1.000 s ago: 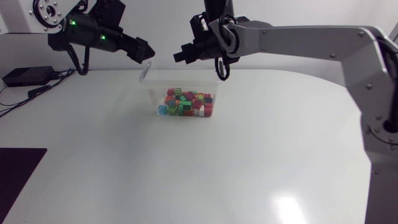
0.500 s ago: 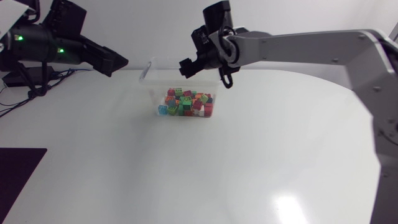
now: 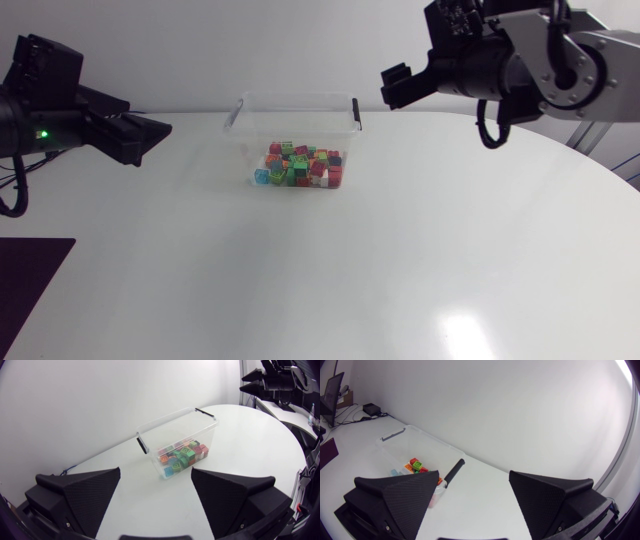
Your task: Place the duplo bricks in the container
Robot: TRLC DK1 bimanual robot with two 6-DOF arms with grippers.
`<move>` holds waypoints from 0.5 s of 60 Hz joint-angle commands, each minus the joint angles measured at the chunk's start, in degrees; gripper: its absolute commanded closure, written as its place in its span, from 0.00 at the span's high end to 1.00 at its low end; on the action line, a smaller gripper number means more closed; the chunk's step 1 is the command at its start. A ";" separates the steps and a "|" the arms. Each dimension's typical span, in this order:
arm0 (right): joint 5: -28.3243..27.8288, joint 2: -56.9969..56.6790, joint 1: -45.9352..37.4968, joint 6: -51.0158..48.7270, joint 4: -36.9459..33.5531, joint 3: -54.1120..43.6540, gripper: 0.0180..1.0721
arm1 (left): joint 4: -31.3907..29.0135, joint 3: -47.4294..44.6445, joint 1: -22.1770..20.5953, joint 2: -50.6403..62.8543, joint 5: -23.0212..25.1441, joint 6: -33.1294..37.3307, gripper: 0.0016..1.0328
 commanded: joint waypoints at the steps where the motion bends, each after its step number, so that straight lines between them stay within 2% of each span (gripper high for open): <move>1: 1.40 -4.25 -0.90 -1.45 1.24 -4.60 0.96 | 0.85 -2.60 1.32 -2.34 0.07 1.14 0.95; 13: 4.47 -15.41 -2.13 -2.94 1.24 -12.60 0.96 | 0.94 -6.73 4.66 -7.70 0.16 1.06 0.95; 30: 7.28 -29.91 -4.41 -5.40 1.33 -23.23 0.96 | 1.11 -11.57 6.60 -14.82 0.16 -1.40 0.95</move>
